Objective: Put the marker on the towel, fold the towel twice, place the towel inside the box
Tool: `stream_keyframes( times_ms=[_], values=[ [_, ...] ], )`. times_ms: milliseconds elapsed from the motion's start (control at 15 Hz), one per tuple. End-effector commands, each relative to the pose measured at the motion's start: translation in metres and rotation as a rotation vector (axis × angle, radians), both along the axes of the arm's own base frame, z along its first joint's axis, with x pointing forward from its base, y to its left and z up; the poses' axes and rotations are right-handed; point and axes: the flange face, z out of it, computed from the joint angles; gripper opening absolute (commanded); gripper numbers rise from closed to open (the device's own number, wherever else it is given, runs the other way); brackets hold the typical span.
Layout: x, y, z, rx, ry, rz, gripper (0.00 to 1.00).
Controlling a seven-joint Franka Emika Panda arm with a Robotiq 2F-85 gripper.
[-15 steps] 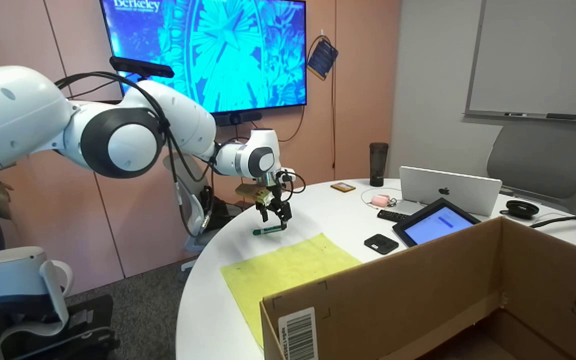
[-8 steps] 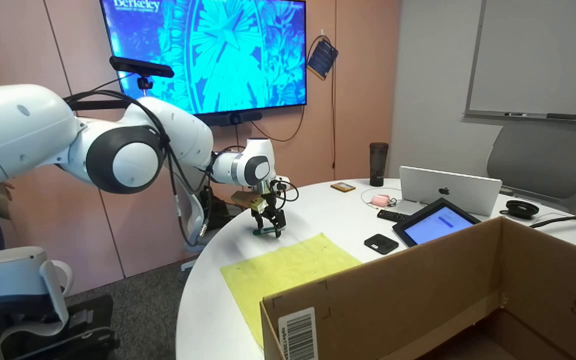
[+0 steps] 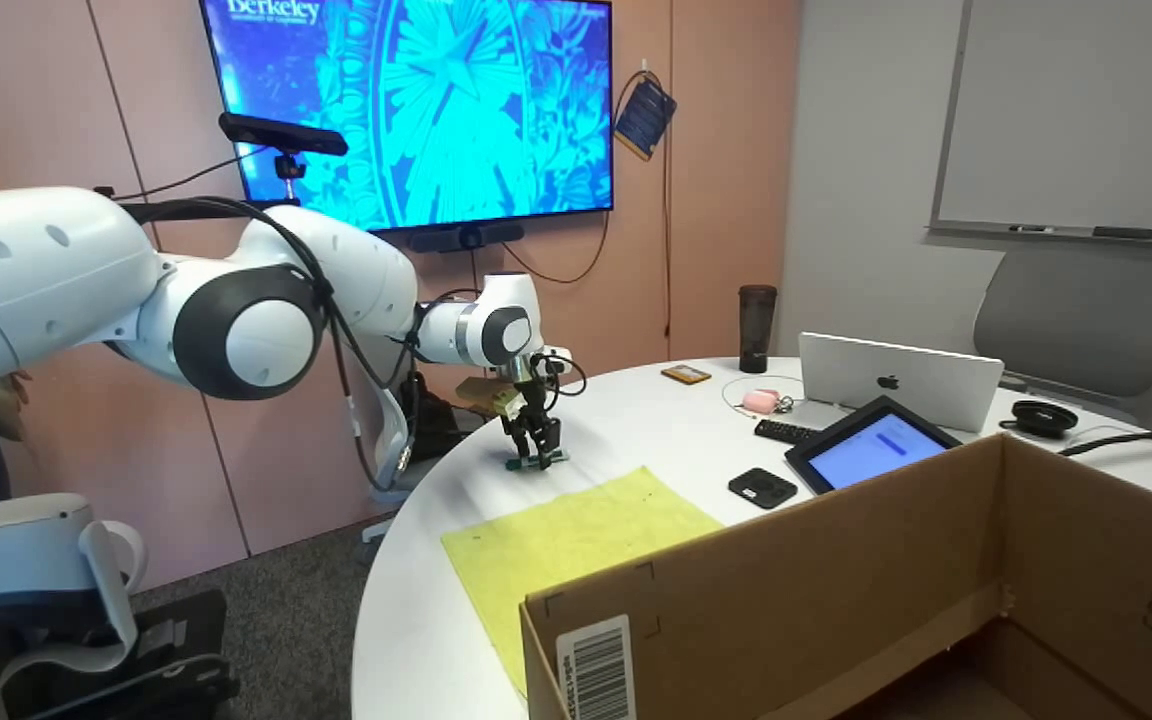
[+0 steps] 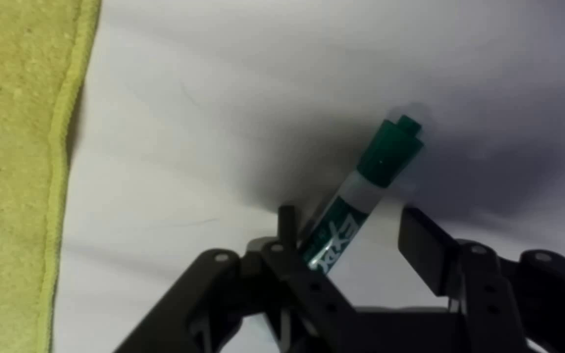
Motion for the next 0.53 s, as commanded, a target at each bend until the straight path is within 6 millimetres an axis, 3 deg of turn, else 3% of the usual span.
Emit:
stream_keyframes(
  times_ms=[0,200,267,467],
  values=[
    [-0.004,0.008,-0.002,-0.024,0.001,-0.001,0.24],
    [-0.006,0.011,0.007,-0.025,0.012,0.013,0.03],
    [-0.005,0.01,0.011,-0.026,0.013,0.015,0.01],
    [-0.002,0.006,0.022,-0.017,0.023,0.027,0.06]
  ],
)
